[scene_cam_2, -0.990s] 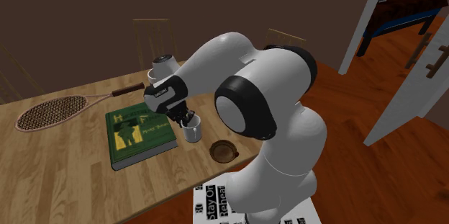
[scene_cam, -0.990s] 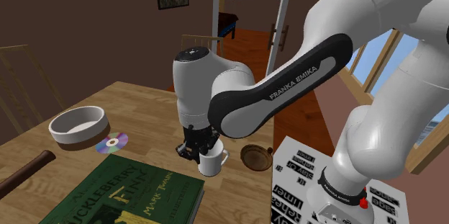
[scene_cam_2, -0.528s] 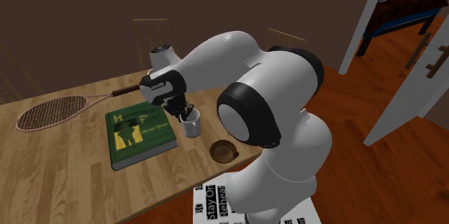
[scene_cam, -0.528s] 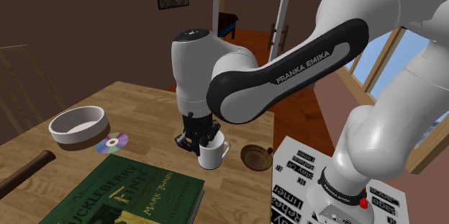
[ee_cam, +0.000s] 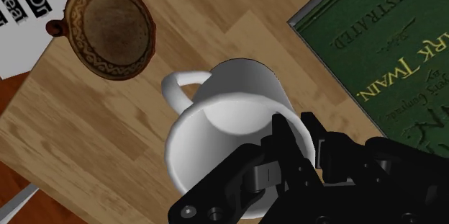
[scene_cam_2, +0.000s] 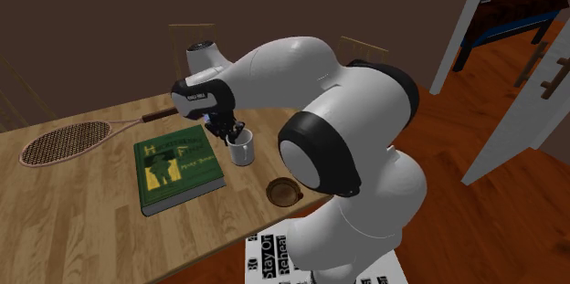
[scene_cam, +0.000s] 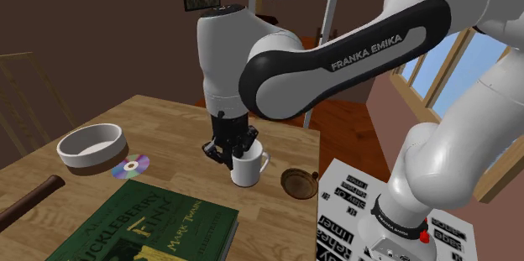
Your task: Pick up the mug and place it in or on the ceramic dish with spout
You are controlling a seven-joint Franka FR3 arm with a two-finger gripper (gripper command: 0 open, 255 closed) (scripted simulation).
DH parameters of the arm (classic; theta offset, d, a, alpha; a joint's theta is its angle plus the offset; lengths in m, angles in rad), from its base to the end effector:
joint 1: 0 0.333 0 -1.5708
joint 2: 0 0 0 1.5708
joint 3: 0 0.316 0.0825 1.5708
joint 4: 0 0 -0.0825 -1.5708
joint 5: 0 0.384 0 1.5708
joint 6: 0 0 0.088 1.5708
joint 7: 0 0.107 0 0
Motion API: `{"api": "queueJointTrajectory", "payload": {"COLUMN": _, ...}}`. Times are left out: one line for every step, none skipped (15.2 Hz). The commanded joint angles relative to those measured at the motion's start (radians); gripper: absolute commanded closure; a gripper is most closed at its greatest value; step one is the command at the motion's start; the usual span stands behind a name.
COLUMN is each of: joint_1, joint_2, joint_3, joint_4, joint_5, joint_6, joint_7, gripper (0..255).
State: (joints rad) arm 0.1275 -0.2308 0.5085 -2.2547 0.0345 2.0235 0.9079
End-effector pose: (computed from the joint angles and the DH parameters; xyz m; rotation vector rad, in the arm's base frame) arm 0.3815 0.2929 0.4441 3.0291 -0.4584 0.0551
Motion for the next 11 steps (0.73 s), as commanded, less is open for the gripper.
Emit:
{"api": "queueJointTrajectory", "payload": {"joint_1": 0.000, "joint_2": -0.011, "joint_3": -0.004, "joint_4": 0.018, "joint_5": 0.004, "joint_6": -0.028, "joint_7": -0.006, "gripper": 255}}
{"api": "queueJointTrajectory", "payload": {"joint_1": 0.000, "joint_2": -0.015, "joint_3": -0.006, "joint_4": 0.028, "joint_5": 0.005, "joint_6": -0.042, "joint_7": -0.008, "gripper": 255}}
{"api": "queueJointTrajectory", "payload": {"joint_1": 0.000, "joint_2": -0.019, "joint_3": -0.007, "joint_4": 0.038, "joint_5": 0.007, "joint_6": -0.055, "joint_7": -0.010, "gripper": 255}}
{"api": "queueJointTrajectory", "payload": {"joint_1": 0.000, "joint_2": -0.023, "joint_3": -0.009, "joint_4": 0.048, "joint_5": 0.008, "joint_6": -0.069, "joint_7": -0.012, "gripper": 255}}
{"api": "queueJointTrajectory", "payload": {"joint_1": 0.000, "joint_2": -0.026, "joint_3": -0.011, "joint_4": 0.059, "joint_5": 0.009, "joint_6": -0.083, "joint_7": -0.014, "gripper": 255}}
{"api": "queueJointTrajectory", "payload": {"joint_1": 0.004, "joint_2": -0.071, "joint_3": -0.024, "joint_4": 0.024, "joint_5": 0.027, "joint_6": -0.088, "joint_7": -0.036, "gripper": 255}}
{"api": "queueJointTrajectory", "payload": {"joint_1": 0.008, "joint_2": -0.114, "joint_3": -0.039, "joint_4": -0.011, "joint_5": 0.042, "joint_6": -0.095, "joint_7": -0.057, "gripper": 255}}
{"api": "queueJointTrajectory", "payload": {"joint_1": 0.012, "joint_2": -0.158, "joint_3": -0.054, "joint_4": -0.043, "joint_5": 0.056, "joint_6": -0.103, "joint_7": -0.077, "gripper": 255}}
{"api": "queueJointTrajectory", "payload": {"joint_1": 0.018, "joint_2": -0.201, "joint_3": -0.069, "joint_4": -0.075, "joint_5": 0.068, "joint_6": -0.113, "joint_7": -0.096, "gripper": 255}}
{"api": "queueJointTrajectory", "payload": {"joint_1": 0.024, "joint_2": -0.244, "joint_3": -0.085, "joint_4": -0.106, "joint_5": 0.077, "joint_6": -0.124, "joint_7": -0.114, "gripper": 255}}
{"api": "queueJointTrajectory", "payload": {"joint_1": 0.030, "joint_2": -0.286, "joint_3": -0.101, "joint_4": -0.136, "joint_5": 0.085, "joint_6": -0.136, "joint_7": -0.132, "gripper": 255}}
